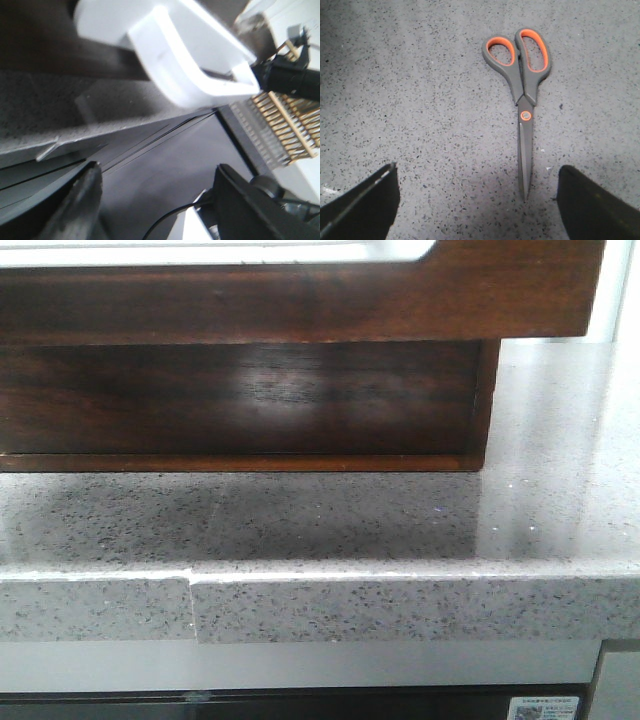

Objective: Put scissors in drawer with both arms
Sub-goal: 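Grasp the grey-and-orange scissors at the pivot with the right gripper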

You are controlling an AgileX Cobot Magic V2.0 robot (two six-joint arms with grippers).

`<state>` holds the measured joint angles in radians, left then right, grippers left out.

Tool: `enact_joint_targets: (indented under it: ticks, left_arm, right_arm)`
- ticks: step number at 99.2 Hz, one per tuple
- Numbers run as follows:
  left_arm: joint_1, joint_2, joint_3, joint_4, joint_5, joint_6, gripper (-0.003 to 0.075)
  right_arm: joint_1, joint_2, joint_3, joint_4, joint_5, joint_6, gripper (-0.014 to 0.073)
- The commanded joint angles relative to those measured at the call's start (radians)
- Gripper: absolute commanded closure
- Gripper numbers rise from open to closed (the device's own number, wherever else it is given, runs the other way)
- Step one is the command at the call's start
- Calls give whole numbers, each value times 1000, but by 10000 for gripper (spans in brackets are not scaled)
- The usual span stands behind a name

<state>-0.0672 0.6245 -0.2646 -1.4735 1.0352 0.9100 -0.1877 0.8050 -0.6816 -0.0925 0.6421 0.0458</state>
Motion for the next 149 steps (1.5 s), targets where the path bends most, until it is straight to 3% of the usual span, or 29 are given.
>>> enact_joint_targets:
  ticks: [1, 18, 37, 45, 55, 68, 89, 149]
  left_arm:
    - [-6, 4, -51, 13, 30, -14, 281]
    - [-6, 1, -165, 280, 34, -173, 281]
    - [-6, -88, -351, 717, 34, -391, 281]
    - [-6, -126, -434, 891, 21, -483, 281]
    - [-6, -139, -500, 1015, -17, -493, 282]
    - [-6, -139, -515, 1068, -136, -493, 281]
    - [-6, -134, -511, 1069, -276, -490, 281]
    - [-6, -134, -509, 1069, -291, -490, 281]
  right_arm:
    - [-5, 1, -36, -25, -51, -11, 18]
    - [-5, -1, -36, -25, -36, -11, 18]
    - [-21, 15, -43, -25, 19, 14, 20]
    - [-70, 58, -70, -25, 37, 14, 59]
    - [-134, 137, -122, -21, 74, 14, 132]
    - [-175, 259, -213, -17, 147, 14, 195]
    - [-177, 466, -381, -12, 275, -5, 197]
    - [-177, 890, -734, 76, 499, -126, 239]
